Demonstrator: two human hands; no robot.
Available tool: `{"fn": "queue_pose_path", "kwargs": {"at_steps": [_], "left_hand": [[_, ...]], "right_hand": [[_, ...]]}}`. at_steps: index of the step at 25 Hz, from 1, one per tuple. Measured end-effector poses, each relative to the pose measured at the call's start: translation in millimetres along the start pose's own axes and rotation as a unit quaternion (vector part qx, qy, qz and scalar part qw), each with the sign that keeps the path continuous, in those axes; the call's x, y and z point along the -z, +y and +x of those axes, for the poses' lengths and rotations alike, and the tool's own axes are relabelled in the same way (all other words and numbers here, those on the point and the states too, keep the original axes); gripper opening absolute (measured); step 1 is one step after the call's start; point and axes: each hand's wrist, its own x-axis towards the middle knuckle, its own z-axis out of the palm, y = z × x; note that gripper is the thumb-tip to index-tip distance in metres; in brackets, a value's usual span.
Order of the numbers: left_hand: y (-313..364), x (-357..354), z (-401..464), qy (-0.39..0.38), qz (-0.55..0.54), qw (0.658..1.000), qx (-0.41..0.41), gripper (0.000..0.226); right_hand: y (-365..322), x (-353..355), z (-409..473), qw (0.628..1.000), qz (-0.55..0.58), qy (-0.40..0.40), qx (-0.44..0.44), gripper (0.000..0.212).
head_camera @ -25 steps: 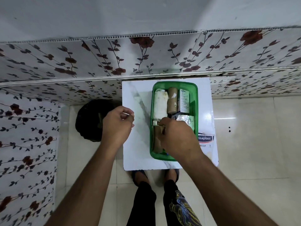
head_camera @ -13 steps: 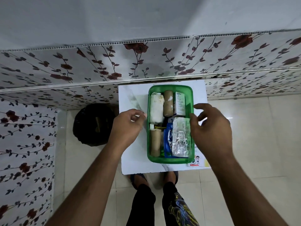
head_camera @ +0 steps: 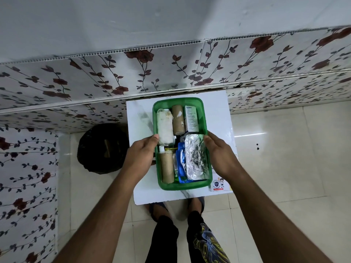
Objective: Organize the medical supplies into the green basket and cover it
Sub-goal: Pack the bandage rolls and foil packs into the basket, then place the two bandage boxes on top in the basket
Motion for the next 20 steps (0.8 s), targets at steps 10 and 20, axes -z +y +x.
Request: {"fn": "queue_pose_path", "kwargs": {"at_steps": [10,20], "left_hand": [[20,0,8,0.172,0.036,0.973,-0.147,0.016],[65,-61,-22,0.077,0.149,0.917,-0.363,0.020]], "right_hand": [[61,63,-15,0.940,-0.314,0.094,-0.096,0.057],[69,76,-12,0.974,-0.165,0.129,-0.085,0.025]]}}
